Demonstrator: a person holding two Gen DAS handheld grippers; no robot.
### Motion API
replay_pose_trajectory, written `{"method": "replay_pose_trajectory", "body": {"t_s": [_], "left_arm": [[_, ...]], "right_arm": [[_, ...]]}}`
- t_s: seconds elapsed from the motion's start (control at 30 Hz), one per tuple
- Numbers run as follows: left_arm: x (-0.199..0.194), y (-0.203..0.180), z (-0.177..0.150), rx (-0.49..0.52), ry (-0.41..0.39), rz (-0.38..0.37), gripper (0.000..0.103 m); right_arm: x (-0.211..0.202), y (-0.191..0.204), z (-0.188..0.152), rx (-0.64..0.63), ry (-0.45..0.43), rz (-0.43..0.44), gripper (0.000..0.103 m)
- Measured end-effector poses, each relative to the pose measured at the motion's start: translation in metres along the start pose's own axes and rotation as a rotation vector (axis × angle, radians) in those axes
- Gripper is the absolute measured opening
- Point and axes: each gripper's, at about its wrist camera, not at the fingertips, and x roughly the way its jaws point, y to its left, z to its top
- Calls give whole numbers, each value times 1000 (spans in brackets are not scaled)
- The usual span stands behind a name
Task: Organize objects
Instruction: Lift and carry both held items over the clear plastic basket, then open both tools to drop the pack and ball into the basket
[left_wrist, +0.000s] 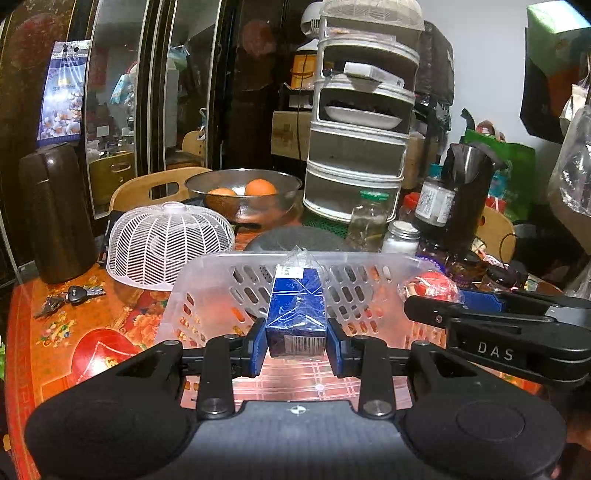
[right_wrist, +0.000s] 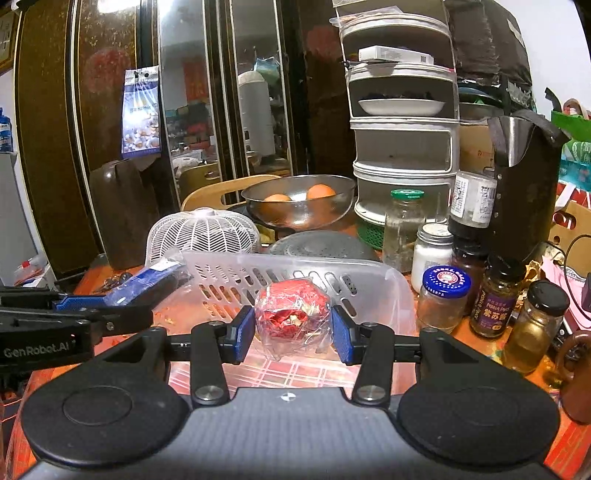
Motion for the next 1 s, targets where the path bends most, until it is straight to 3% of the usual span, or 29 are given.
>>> {"method": "replay_pose_trajectory", "body": {"t_s": [0.37, 0.4, 0.43, 0.5, 0.63, 0.73, 0.87, 0.93, 1.0], "left_arm": [[13, -2, -4, 6, 19, 12, 38], [13, -3, -4, 11, 8, 18, 42], [12, -4, -5, 13, 1, 23, 59], [9, -3, -5, 4, -15, 40, 74], [-11, 2, -7, -4, -75, 36, 88], [-47, 6, -21, -13, -157, 9, 101], [-88, 20, -62, -48, -237, -38, 103], [-95, 27, -88, -66, -204, -42, 103], [-94, 31, -114, -93, -105, -24, 103]], "right_arm": [[8, -2, -3, -14, 21, -7, 50], [8, -2, -3, -11, 19, -7, 54], [8, -2, -3, -9, 16, -5, 67], [4, -3, -3, -3, -3, -5, 80], [-19, -7, -3, 24, -70, -1, 102], [-51, -10, -12, 24, -143, 16, 103], [-93, -15, -46, 32, -184, 42, 103], [-109, -19, -75, 58, -175, 40, 103], [-118, -22, -104, 104, -146, 39, 103]]}}
